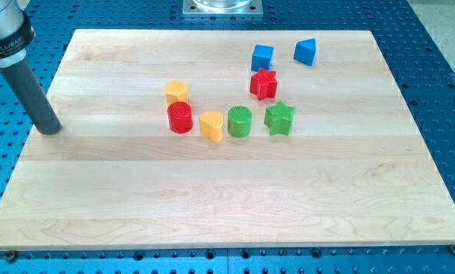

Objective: Move the green star into the green circle

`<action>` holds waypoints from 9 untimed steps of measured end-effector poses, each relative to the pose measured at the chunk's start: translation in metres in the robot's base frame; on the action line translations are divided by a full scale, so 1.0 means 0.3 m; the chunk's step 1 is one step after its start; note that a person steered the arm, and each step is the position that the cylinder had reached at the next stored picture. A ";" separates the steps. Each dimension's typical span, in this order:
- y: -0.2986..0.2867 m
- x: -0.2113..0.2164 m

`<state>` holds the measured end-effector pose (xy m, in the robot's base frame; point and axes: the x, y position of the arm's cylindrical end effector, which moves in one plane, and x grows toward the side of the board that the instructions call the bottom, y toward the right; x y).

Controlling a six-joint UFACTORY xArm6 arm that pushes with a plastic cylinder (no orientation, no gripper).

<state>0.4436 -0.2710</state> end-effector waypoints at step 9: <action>1.187 0.015</action>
